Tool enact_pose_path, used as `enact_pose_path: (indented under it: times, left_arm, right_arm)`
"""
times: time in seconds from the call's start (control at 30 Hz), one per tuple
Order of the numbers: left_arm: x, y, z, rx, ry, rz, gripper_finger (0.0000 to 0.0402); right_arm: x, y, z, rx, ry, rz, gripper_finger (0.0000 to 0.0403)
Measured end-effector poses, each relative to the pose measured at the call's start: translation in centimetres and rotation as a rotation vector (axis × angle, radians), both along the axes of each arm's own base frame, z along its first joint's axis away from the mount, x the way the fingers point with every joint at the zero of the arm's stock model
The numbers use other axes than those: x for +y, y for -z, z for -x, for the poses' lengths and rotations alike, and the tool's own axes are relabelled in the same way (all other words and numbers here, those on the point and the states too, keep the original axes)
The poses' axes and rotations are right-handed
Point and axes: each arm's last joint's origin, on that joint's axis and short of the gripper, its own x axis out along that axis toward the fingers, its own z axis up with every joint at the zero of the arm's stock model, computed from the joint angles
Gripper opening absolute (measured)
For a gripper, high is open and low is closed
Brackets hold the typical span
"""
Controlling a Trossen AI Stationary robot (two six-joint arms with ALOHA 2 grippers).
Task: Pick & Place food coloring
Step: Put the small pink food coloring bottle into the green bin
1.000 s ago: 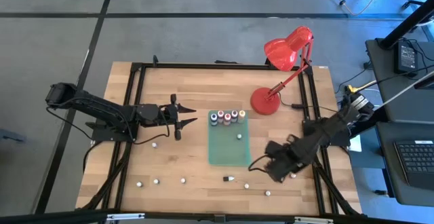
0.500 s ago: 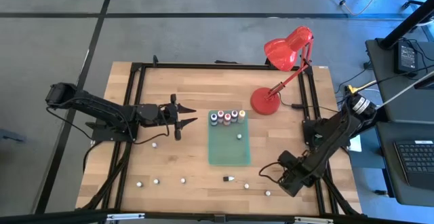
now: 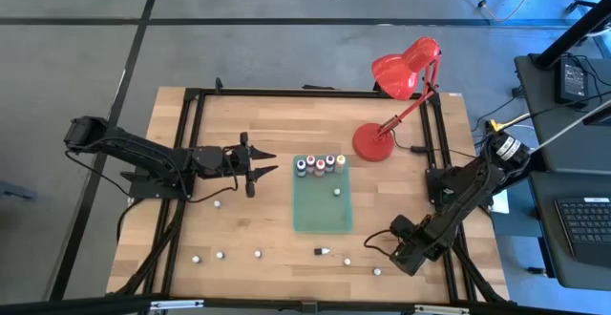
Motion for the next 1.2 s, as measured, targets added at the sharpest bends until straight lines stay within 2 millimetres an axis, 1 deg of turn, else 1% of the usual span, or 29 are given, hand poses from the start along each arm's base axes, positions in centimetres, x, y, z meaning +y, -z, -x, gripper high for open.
enact_pose_path:
  times: [0.17, 0.23, 0.37, 0.57, 0.67, 0.77, 0.87, 0.93, 1.0, 1.07, 1.2]
  left_arm:
    - [0.0, 0.0, 0.0, 0.000, 0.000, 0.000, 0.0143]
    - [0.0, 0.0, 0.0, 0.000, 0.000, 0.000, 0.0143]
    - [0.0, 0.0, 0.0, 0.000, 0.000, 0.000, 0.0143]
    - [0.0, 0.0, 0.0, 0.000, 0.000, 0.000, 0.0143]
    - [0.0, 0.0, 0.0, 0.000, 0.000, 0.000, 0.0144]
    - [0.0, 0.0, 0.0, 0.000, 0.000, 0.000, 0.0143]
    - [0.0, 0.0, 0.0, 0.004, 0.002, -0.016, 0.0144]
    - [0.0, 0.0, 0.0, 0.002, 0.002, -0.015, 0.0143]
    - [0.0, 0.0, 0.0, 0.002, 0.002, -0.015, 0.0144]
    - [0.0, 0.0, 0.0, 0.000, 0.001, -0.010, 0.0143]
    - [0.0, 0.0, 0.0, 0.000, 0.001, -0.007, 0.0144]
  right_arm:
    - [0.0, 0.0, 0.0, 0.012, 0.000, -0.007, 0.0183]
    - [0.0, 0.0, 0.1, 0.019, 0.000, -0.010, 0.0175]
    - [0.0, 0.0, 0.1, 0.025, -0.002, -0.009, 0.0140]
    - [0.0, 0.0, 0.2, 0.042, -0.032, -0.028, 0.0064]
    - [-0.1, -0.4, 0.2, 0.074, -0.040, -0.030, 0.0059]
    - [-0.6, -2.3, -0.1, 0.094, -0.049, -0.022, 0.0059]
    - [-1.6, -4.9, -0.6, 0.098, -0.074, 0.040, 0.0059]
    - [-2.5, -6.7, -1.3, 0.101, -0.106, 0.088, 0.0059]
    - [-3.4, -8.3, -2.5, 0.085, -0.142, 0.107, 0.0059]
    - [-4.5, -9.5, -4.0, 0.034, -0.194, 0.095, 0.0059]
    - [-6.9, -11.1, -7.3, -0.091, -0.337, 0.091, 0.0059]
